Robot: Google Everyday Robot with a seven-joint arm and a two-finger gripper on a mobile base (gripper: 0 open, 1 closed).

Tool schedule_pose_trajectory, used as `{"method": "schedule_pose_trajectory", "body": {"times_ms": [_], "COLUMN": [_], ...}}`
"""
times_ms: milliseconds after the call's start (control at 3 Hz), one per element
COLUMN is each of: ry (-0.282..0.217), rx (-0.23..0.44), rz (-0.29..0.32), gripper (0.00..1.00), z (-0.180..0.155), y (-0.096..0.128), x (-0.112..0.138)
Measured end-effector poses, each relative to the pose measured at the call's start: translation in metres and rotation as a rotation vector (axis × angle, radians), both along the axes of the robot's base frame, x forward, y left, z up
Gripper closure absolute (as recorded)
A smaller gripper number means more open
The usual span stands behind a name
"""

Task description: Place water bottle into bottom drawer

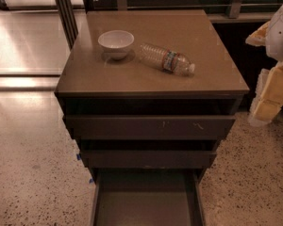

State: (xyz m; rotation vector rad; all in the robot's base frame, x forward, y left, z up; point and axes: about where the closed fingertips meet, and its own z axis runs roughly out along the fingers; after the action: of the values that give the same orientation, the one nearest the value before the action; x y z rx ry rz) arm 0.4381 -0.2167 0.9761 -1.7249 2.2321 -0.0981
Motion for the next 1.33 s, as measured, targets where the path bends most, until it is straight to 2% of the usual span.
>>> {"method": "schedule_pose_trajectory", "body": {"times_ms": [333,667,1000,1333], "ry": [0.0,-0.022,-0.06,-0.109], "rx": [0.0,0.008,0.05,0.172], "rz": [0.0,-0.003,-0.015,-0.004], "gripper": [0.0,0.0,0.0,0.0], "z": [0.0,0.004,0.008,0.005], "y": [0.0,0.0,-0.009,-0.017], "x": [0.0,-0.001,0.009,0.067]}}
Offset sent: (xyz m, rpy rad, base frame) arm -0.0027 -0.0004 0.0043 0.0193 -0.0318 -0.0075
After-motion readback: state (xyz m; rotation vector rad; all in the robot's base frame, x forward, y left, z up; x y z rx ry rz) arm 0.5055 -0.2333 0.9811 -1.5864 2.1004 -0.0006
